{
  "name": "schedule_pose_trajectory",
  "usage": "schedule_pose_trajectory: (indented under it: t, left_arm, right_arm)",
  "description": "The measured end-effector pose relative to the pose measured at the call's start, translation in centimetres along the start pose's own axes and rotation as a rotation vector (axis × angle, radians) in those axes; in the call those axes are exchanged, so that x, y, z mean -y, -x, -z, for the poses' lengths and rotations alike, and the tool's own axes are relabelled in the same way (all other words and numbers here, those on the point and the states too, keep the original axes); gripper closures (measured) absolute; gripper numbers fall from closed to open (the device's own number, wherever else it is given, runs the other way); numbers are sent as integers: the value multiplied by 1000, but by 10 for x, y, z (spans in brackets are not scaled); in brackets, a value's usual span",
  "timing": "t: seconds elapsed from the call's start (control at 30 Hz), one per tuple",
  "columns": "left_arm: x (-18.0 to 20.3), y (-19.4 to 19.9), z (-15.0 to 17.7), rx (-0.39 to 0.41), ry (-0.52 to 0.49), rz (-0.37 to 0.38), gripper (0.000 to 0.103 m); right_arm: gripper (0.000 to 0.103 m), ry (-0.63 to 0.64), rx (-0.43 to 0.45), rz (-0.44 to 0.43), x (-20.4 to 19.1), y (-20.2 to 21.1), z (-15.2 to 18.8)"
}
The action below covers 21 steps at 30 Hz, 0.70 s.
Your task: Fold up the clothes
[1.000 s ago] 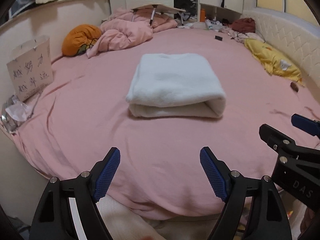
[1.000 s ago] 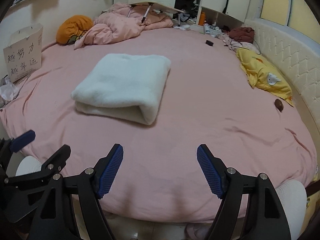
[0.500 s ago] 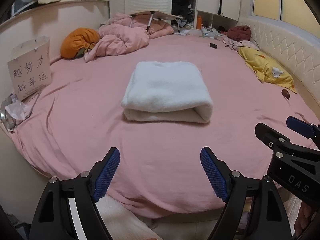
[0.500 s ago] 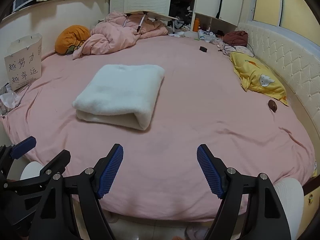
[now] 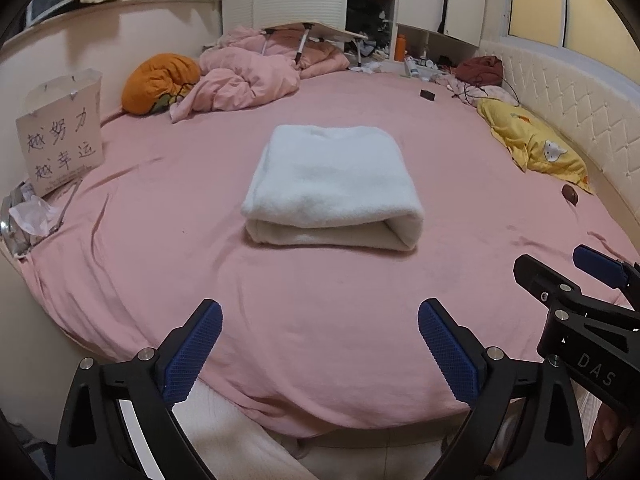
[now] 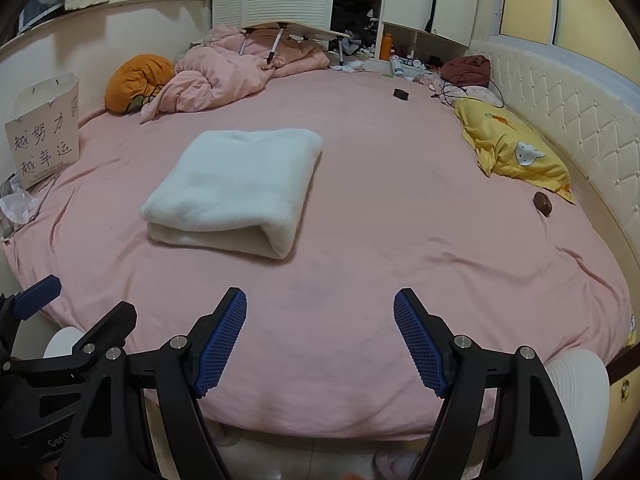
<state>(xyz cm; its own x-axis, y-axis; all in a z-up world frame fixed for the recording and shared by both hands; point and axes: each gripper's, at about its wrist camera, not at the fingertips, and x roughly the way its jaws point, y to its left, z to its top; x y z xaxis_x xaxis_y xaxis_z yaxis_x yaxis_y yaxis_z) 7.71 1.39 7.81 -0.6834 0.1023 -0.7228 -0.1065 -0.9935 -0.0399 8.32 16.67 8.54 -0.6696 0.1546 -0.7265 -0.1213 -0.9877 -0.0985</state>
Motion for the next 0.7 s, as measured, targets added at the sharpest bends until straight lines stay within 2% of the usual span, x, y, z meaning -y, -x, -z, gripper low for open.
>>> schedule_pose_trajectory:
  t: [0.7]
  left_arm:
    - [-4, -6, -2, -7, 5, 10, 4]
  right_arm:
    - [27, 1, -20, -13, 0, -5, 2]
